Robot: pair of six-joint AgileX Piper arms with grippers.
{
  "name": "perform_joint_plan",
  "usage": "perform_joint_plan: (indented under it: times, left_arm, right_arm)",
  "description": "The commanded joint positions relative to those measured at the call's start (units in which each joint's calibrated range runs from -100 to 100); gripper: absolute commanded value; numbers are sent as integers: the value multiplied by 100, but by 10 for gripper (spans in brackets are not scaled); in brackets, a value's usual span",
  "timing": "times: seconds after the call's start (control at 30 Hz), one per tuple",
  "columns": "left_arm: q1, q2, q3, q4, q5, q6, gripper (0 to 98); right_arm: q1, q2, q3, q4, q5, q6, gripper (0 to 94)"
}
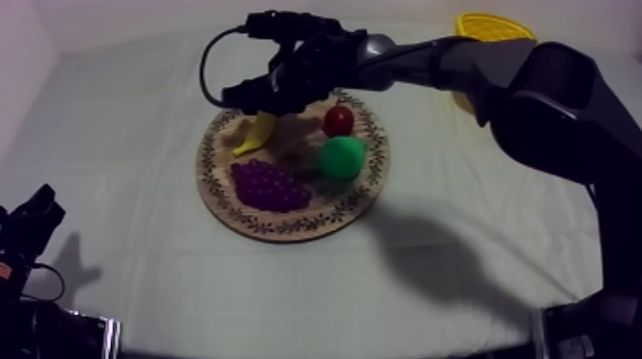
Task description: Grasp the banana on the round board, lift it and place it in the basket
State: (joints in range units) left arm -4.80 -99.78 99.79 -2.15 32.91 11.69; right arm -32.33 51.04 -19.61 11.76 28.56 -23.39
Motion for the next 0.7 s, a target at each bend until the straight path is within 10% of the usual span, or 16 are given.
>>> perform_joint_plan:
  times: [0.0, 0.67]
  left_arm:
    - [-1, -5, -1, -3, 0, 1, 1]
    - [-1, -5, -1, -3, 0, -1, 1]
  right_arm:
    - [-2, 71, -105, 49, 80, 1, 383]
    - [-126, 413, -922, 356, 662, 219, 178]
